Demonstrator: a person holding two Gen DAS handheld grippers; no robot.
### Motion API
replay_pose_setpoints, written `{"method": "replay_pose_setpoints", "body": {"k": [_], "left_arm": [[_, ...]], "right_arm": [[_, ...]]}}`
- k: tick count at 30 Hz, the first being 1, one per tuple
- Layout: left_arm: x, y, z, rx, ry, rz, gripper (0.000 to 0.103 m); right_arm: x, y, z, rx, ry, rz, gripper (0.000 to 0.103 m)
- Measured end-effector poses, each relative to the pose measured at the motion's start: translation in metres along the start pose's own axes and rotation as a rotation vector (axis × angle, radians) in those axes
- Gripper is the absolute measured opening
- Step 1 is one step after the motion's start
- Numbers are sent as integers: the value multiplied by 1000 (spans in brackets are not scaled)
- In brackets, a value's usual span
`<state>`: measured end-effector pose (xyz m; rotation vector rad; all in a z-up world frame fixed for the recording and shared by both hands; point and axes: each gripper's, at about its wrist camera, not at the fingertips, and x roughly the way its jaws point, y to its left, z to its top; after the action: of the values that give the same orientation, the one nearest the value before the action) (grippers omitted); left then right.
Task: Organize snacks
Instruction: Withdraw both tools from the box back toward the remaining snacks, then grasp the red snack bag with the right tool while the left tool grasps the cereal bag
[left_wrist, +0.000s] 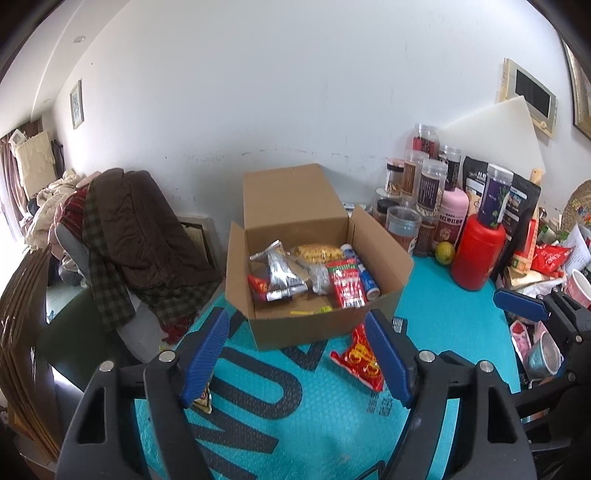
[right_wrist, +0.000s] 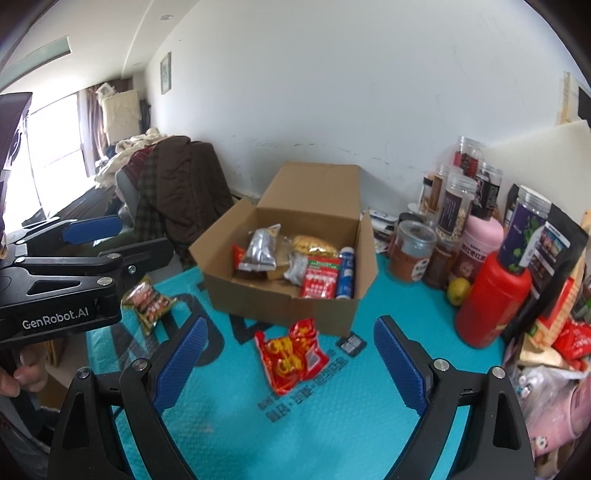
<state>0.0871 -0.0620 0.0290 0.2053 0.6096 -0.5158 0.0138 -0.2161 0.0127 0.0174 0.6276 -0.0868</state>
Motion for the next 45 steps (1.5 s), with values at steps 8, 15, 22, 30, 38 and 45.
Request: {"method": "replay_pose_setpoints", "body": {"k": [8,15,22,30,38,45], "left_arm": [[11,-3,-31,1,56,-22,76],[30,-4,-52,-26,126,-45,76],[62,-1,-70,-58,214,-41,76],[95,13,-78,-126,275,-41,76],[118,29,-81,-182,301,-35,76],[128,36,-84,-199,316,-16,76]], "right_arm": [[12,7,-26,12,-7,19,100],[42,3,-44,19,67,45,103],[73,-2,-58,27,126,66,103],[114,-13,-65,41,188,84,103],[152,-18,-69,19,241,96,103],[182,-16,-71,-2,291,121,101]]}}
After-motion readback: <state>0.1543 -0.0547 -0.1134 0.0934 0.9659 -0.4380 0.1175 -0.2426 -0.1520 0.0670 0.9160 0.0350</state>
